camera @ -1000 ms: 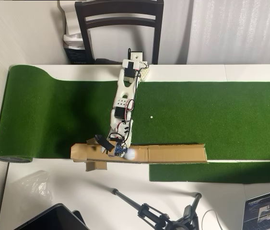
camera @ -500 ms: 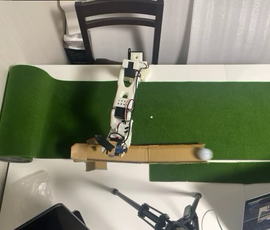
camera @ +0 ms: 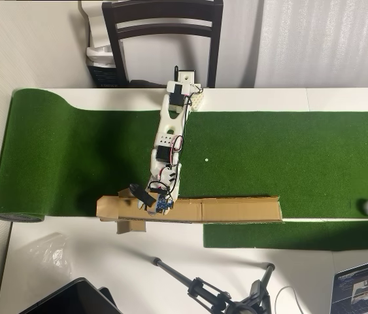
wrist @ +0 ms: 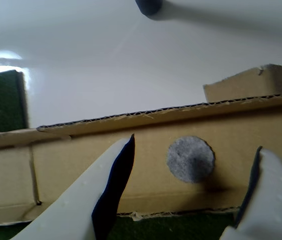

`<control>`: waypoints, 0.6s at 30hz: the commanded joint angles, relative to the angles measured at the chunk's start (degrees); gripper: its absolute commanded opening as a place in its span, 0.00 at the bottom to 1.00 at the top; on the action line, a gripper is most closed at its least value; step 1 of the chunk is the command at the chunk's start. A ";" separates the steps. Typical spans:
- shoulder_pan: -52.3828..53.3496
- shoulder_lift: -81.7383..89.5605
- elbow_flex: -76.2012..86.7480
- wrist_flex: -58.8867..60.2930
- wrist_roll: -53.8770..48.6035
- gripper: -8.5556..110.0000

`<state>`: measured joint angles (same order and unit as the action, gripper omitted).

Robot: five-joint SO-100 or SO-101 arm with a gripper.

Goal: Pick up the golf ball and place it on the gray mark at the back.

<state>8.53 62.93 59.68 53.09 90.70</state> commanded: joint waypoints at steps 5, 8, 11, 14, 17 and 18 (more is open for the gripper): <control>-0.18 3.08 -5.63 4.13 -0.44 0.35; -0.62 3.34 -5.63 5.54 -0.44 0.31; -0.97 3.43 -5.63 7.38 -0.53 0.29; -0.97 3.43 -6.24 9.58 -0.44 0.24; -0.97 3.52 -6.33 10.20 -0.44 0.20; -0.97 3.52 -6.33 10.20 -0.44 0.19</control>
<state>7.56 62.93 59.68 63.02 90.26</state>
